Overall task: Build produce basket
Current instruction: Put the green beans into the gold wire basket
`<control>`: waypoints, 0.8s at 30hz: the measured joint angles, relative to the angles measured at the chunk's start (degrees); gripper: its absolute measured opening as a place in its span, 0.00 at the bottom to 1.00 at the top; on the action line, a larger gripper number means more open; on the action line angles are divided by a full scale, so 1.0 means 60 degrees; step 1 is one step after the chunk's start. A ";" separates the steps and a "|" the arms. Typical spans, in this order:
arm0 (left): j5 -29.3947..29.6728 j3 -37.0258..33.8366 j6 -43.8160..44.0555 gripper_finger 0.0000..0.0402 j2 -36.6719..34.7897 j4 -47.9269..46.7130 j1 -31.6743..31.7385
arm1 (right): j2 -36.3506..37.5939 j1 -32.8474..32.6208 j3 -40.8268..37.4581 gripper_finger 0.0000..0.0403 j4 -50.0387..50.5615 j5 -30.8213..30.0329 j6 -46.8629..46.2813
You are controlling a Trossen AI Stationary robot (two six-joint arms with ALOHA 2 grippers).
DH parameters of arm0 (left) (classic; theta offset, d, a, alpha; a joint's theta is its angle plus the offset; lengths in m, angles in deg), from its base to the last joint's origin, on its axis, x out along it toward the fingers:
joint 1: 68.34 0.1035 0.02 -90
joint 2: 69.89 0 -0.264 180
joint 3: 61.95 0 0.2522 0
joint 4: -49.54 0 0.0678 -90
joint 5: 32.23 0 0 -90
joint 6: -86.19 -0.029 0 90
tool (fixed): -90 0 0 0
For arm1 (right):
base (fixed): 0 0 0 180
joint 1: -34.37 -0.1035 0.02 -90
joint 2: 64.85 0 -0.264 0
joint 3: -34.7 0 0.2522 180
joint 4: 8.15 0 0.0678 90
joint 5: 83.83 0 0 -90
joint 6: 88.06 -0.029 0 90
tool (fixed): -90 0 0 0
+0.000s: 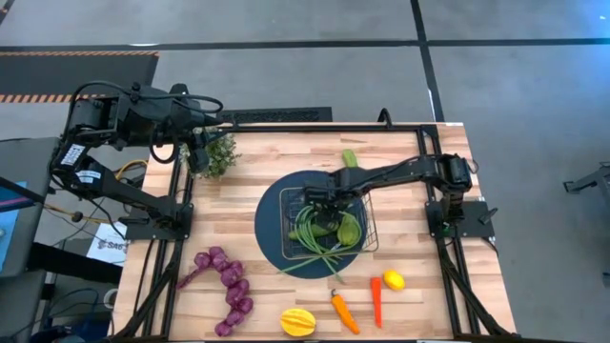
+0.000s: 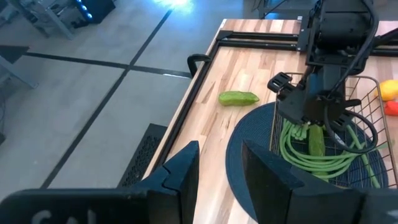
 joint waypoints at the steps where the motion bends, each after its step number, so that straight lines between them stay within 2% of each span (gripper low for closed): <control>1: -0.0004 0.0000 0.0000 0.28 0.0003 0.0002 0.0003 | 0.0000 -0.0007 -0.0045 0.64 0.0038 0.0000 0.0004; 11: -0.0007 0.0000 0.0003 0.28 0.0003 0.0005 0.0002 | 0.0000 -0.0089 -0.0073 0.64 0.0128 -0.0024 0.0041; 24: 0.0035 0.0000 -0.0027 0.28 0.0000 0.0013 0.0000 | 0.0004 -0.0084 -0.0061 0.63 -0.1122 -0.0032 -0.0025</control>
